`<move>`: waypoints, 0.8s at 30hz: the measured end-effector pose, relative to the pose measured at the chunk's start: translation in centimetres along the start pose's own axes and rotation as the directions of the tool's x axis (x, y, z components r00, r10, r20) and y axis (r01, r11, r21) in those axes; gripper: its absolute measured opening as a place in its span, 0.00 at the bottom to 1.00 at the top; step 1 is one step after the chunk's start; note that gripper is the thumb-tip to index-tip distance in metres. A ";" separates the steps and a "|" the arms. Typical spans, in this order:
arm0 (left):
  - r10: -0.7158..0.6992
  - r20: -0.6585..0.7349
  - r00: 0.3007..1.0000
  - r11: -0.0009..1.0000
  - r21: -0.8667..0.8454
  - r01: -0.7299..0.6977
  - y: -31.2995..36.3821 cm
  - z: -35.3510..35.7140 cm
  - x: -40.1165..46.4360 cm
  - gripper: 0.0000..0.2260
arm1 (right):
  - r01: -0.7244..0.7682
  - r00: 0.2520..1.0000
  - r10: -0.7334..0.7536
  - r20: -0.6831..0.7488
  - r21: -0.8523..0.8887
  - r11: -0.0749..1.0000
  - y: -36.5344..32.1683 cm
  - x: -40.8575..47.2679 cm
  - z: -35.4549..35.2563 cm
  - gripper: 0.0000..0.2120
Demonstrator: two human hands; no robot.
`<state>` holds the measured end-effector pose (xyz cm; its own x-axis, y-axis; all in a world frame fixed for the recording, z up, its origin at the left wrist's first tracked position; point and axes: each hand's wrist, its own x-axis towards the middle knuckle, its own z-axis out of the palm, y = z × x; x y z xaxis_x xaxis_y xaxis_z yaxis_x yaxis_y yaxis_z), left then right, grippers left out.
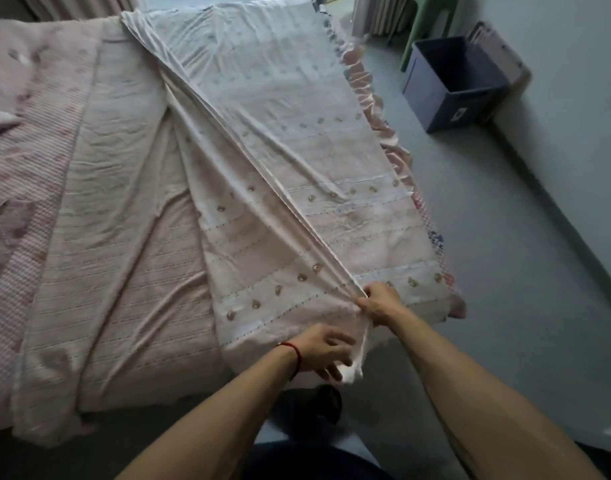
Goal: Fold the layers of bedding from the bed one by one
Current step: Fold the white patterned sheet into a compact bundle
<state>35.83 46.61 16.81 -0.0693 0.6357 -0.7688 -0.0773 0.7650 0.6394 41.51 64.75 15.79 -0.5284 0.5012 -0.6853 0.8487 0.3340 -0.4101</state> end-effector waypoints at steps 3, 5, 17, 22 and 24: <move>-0.092 -0.092 0.991 0.995 0.035 0.096 0.7 -0.8 2.9 0.16 | -0.035 0.999 0.034 -0.011 -0.092 0.995 2.8 1.6 -2.1 0.14; -0.131 -0.231 0.964 0.989 0.033 0.142 0.4 -2.0 4.6 0.15 | -0.046 0.999 0.045 -0.012 -0.134 0.990 3.9 2.4 -2.3 0.14; -0.229 -0.460 0.858 0.973 -0.083 0.215 12.2 -0.2 14.5 0.13 | 0.010 0.933 0.092 0.347 -0.280 0.960 16.8 11.0 -9.2 0.12; -0.304 -0.704 0.641 0.953 -0.229 0.201 20.3 6.8 18.0 0.12 | 0.264 0.915 -0.172 0.364 -0.220 0.939 21.1 12.8 -19.9 0.15; -0.271 -0.792 0.546 0.962 -0.245 0.123 24.5 9.4 18.8 0.13 | 0.367 0.888 -0.281 0.365 -0.191 0.911 21.3 13.1 -25.4 0.16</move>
<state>41.98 78.29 18.04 -0.8051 0.0575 -0.5903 -0.3262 0.7884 0.5216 52.12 98.71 13.37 -0.6989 0.0599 -0.7127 0.5746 0.6404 -0.5097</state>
